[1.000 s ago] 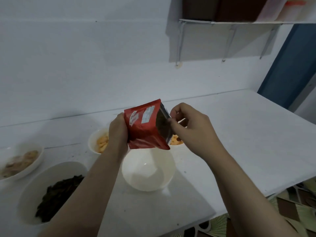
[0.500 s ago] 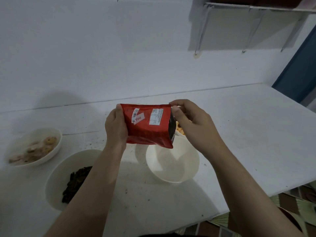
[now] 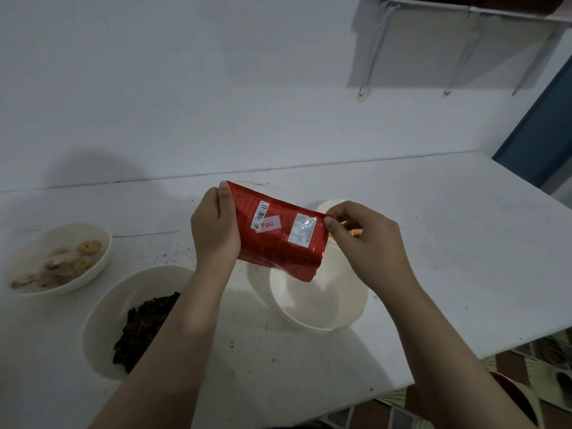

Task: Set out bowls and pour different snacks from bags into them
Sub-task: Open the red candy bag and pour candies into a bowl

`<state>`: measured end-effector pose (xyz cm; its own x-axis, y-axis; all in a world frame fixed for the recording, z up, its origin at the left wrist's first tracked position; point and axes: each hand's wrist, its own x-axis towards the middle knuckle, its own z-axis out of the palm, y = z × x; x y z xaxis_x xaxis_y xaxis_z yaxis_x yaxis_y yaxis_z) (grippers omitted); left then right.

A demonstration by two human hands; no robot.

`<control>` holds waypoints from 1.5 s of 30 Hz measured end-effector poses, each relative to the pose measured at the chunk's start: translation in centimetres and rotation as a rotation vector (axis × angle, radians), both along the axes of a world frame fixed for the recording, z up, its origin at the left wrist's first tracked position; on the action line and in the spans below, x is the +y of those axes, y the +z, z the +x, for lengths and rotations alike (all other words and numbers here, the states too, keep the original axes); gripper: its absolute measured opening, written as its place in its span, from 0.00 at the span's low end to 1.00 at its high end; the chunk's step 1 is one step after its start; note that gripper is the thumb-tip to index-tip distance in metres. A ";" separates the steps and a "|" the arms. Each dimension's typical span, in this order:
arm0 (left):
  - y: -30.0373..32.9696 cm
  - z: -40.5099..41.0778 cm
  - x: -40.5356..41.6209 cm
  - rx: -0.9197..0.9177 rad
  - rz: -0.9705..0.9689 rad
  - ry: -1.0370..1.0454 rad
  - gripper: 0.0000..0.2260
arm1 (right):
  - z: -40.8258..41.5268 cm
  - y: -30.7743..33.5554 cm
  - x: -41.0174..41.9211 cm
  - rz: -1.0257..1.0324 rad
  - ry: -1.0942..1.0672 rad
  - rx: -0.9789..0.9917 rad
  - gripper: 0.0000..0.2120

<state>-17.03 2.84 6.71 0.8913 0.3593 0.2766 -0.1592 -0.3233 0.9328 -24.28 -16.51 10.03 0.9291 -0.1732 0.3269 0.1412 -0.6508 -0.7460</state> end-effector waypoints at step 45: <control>1.2 -0.2 -1.0 -0.259 0.198 -0.042 0.18 | -0.6 -0.5 -1.6 -0.089 -0.067 0.191 0.08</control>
<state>-17.26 1.83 7.90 0.7953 0.2405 0.5564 -0.3996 -0.4822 0.7796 -24.86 -18.13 9.55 0.9631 -0.2147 0.1624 -0.0430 -0.7182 -0.6945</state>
